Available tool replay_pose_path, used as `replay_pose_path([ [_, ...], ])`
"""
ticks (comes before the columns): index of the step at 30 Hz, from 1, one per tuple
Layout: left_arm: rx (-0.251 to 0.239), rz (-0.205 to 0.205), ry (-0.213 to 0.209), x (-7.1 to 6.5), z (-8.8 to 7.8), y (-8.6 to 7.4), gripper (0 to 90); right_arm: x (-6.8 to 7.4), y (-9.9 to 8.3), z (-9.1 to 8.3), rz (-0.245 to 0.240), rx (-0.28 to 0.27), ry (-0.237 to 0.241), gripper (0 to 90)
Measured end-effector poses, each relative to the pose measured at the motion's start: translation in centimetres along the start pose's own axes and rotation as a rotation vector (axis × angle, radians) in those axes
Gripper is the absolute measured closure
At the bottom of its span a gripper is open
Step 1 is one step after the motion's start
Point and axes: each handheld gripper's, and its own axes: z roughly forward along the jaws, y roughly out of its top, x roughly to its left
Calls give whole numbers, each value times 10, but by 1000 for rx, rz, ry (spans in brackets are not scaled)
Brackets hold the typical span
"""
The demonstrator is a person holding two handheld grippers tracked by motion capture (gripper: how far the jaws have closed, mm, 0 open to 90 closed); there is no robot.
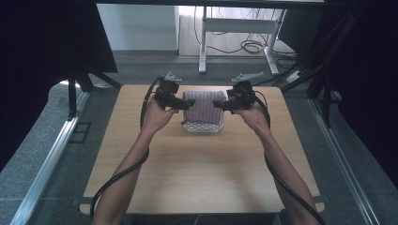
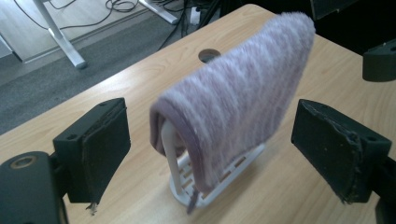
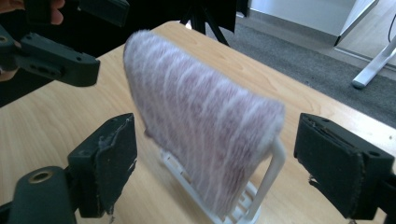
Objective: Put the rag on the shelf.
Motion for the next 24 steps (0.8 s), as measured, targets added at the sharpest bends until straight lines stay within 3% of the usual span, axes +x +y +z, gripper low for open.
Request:
replay_pose_path([
  [11, -10, 32, 8, -13, -14, -32, 112, 13, -30, -11, -28, 27, 3, 97],
  [18, -26, 40, -10, -23, -22, -51, 113, 20, -47, -18, -26, 25, 9, 99],
  [24, -9, 59, -6, -34, -23, -73, 113, 28, -68, -18, -35, 40, 15, 99],
])
